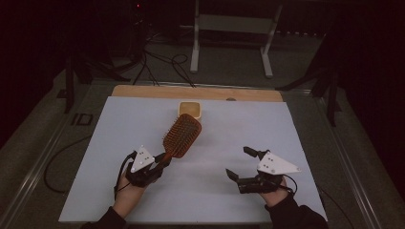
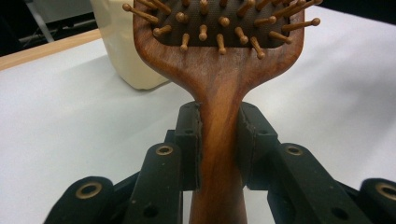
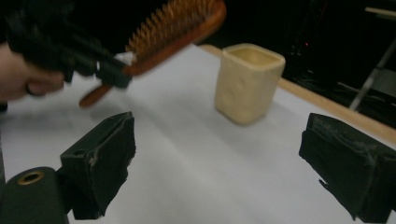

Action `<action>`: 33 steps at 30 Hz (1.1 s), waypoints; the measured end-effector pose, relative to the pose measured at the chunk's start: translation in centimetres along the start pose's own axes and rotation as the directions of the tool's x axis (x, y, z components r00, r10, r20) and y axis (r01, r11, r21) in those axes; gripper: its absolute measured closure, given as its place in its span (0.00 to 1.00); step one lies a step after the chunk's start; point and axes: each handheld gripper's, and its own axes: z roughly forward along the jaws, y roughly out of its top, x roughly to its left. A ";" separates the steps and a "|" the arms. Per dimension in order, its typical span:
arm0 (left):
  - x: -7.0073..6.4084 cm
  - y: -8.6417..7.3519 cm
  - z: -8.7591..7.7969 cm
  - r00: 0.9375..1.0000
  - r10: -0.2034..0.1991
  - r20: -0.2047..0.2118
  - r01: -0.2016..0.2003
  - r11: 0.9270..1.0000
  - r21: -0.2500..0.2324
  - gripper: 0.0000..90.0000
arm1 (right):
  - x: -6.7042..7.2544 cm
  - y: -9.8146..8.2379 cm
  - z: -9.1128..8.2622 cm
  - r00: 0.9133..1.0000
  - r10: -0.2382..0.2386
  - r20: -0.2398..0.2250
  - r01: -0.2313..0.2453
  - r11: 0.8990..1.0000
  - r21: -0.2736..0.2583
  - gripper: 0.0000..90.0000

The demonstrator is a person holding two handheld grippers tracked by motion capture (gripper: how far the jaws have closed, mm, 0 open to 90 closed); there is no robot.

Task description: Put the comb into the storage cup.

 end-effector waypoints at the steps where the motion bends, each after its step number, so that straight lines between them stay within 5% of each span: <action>1: 0.0 0.0 0.0 1.000 -0.002 0.003 0.002 1.000 -0.002 0.81 | -0.1 0.7 0.3 1.000 0.011 -0.007 -0.011 1.000 -0.003 0.11; 9: -0.2 0.1 0.1 1.000 0.009 0.012 -0.009 1.000 0.005 0.81 | -0.7 4.4 2.8 1.000 0.013 0.005 -0.012 0.999 -0.037 0.11; 18: -0.1 0.0 0.0 1.000 0.003 0.019 -0.003 1.000 -0.010 0.81 | -0.6 6.1 5.6 0.994 0.106 -0.023 -0.107 0.991 -0.074 0.11; 25: -0.1 0.0 -0.1 1.000 0.002 0.023 -0.001 1.000 -0.019 0.81 | -1.2 6.8 7.1 0.973 0.225 -0.044 -0.228 0.969 -0.091 0.11; 27: -0.2 0.0 0.0 1.000 0.005 0.025 -0.005 1.000 -0.019 0.81 | -1.3 6.9 7.8 0.959 0.276 -0.059 -0.280 0.957 -0.081 0.10; 33: -0.2 0.1 -0.1 1.000 0.006 0.020 -0.005 1.000 -0.027 0.81 | -1.4 7.0 8.9 0.941 0.330 -0.075 -0.334 0.940 -0.062 0.10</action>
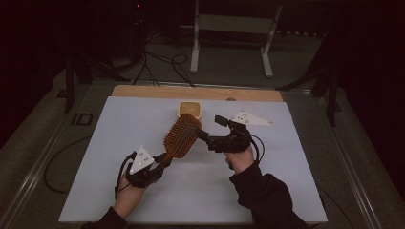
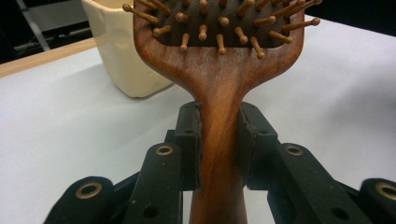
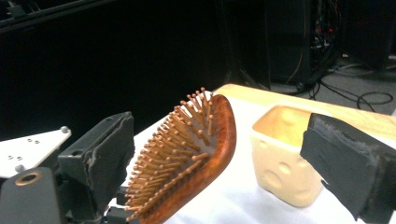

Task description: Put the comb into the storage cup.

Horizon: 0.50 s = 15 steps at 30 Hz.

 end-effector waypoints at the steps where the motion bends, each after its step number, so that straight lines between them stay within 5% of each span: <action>1: 0.0 0.0 0.0 1.000 -0.007 0.002 0.007 1.000 -0.001 0.81 | -0.1 0.0 0.2 1.000 0.017 -0.012 -0.017 1.000 0.000 0.10; 10: -0.1 0.1 -0.1 1.000 -0.001 0.020 0.001 1.000 -0.007 0.81 | -0.5 -0.8 1.9 0.982 0.178 -0.057 -0.177 0.984 0.017 0.10; 15: -0.3 0.1 -0.1 1.000 0.007 0.021 -0.007 1.000 -0.019 0.82 | -0.5 -1.3 2.7 0.958 0.268 -0.097 -0.265 0.963 0.041 0.10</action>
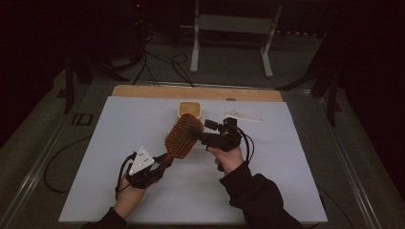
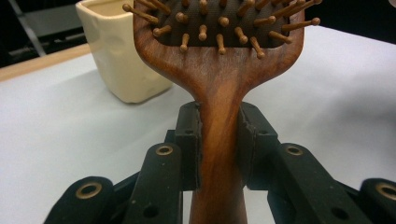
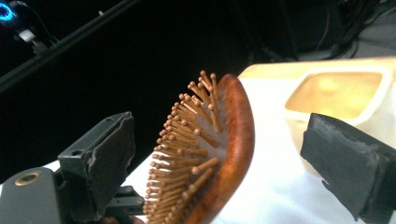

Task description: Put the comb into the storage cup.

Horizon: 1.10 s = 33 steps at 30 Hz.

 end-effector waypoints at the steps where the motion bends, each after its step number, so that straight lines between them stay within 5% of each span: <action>1: -0.1 0.0 0.0 1.000 0.007 -0.004 -0.007 1.000 0.002 0.81 | 0.0 -0.1 0.2 1.000 0.017 -0.002 -0.017 1.000 0.006 0.10; 5: -0.2 0.0 0.1 1.000 0.003 -0.005 -0.003 1.000 0.000 0.81 | -0.1 -0.6 0.9 0.997 0.076 -0.025 -0.075 0.997 0.020 0.12; 16: -0.4 -0.1 0.3 1.000 0.004 0.000 -0.004 1.000 0.001 0.81 | -0.3 -1.5 2.0 0.980 0.184 -0.076 -0.180 0.982 0.057 0.46; 26: -0.4 -0.1 0.5 1.000 -0.004 0.015 0.004 1.000 0.011 0.81 | 0.0 -1.3 1.8 0.987 0.145 -0.071 -0.140 0.988 0.069 0.53; 33: -0.4 -0.1 0.7 1.000 -0.002 0.023 0.002 1.000 0.007 0.81 | 0.9 -1.2 1.7 0.996 0.076 -0.054 -0.073 0.995 0.063 0.57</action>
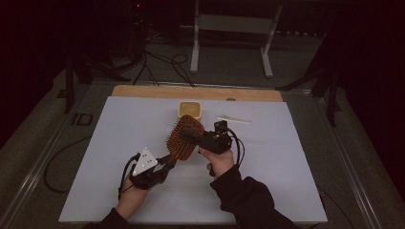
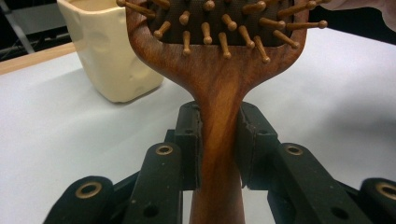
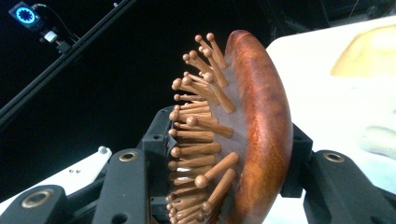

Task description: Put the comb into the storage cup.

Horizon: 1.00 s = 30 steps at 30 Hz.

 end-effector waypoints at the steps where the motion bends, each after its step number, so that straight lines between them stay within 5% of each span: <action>1: 0.0 -0.1 0.0 1.000 -0.003 0.005 0.003 1.000 -0.012 0.81 | 0.1 0.1 0.0 1.000 -0.019 -0.003 0.019 1.000 0.004 0.57; 6: 0.3 -0.1 0.1 0.999 -0.011 0.032 0.011 1.000 -0.009 0.79 | 0.5 0.3 0.0 0.999 -0.046 -0.007 0.047 0.999 0.019 0.58; 13: 1.0 -0.4 0.3 0.995 -0.077 0.060 0.076 0.997 0.021 0.51 | 1.2 0.9 -0.3 0.995 -0.099 -0.005 0.099 0.995 0.021 0.58; 24: 1.4 -0.6 0.4 0.993 -0.060 0.100 0.049 0.993 0.110 0.18 | 1.6 3.0 -1.6 0.987 -0.159 0.017 0.160 0.987 -0.017 0.58; 30: 1.8 -1.1 0.3 0.983 -0.079 0.168 0.054 0.988 0.148 0.00 | 1.9 4.1 -2.1 0.980 -0.195 0.031 0.196 0.980 -0.029 0.58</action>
